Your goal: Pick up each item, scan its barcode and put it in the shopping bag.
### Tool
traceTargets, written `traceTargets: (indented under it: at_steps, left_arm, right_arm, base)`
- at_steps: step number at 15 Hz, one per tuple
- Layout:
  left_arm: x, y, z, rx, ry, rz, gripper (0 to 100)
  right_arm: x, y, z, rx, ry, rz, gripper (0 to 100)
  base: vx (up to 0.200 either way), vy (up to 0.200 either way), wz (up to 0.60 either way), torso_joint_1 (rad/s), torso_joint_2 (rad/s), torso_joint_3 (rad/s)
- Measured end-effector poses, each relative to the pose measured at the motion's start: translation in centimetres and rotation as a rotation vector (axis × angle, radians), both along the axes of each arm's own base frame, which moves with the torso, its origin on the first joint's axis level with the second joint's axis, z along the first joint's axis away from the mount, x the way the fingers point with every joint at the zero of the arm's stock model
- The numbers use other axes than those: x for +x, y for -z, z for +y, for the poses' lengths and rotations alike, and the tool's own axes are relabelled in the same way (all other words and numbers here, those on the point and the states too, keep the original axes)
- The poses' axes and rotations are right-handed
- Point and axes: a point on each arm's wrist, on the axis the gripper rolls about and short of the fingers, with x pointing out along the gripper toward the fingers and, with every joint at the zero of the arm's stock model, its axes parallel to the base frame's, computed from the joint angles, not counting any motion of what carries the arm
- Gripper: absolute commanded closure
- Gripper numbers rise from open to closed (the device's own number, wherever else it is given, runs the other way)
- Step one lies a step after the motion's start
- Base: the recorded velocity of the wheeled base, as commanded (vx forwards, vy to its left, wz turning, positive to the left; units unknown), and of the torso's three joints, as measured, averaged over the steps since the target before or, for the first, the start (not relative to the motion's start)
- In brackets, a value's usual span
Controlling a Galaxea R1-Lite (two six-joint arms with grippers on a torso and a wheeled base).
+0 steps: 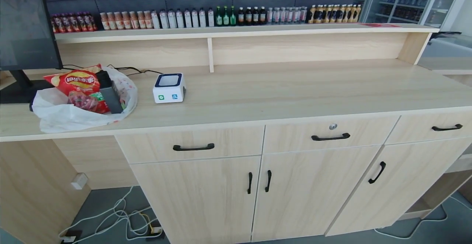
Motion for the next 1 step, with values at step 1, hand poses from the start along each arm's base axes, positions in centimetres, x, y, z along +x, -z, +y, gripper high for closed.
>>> traceTargets:
  at_steps: [1]
  left_arm:
    - [0.0, 0.0, 0.0, 0.0, 0.001, 0.0, 0]
  right_arm:
    - [0.0, 0.0, 0.0, -0.001, 0.0, 0.0, 0]
  base:
    - [0.0, 0.0, 0.0, 0.0, 0.0, 0.0]
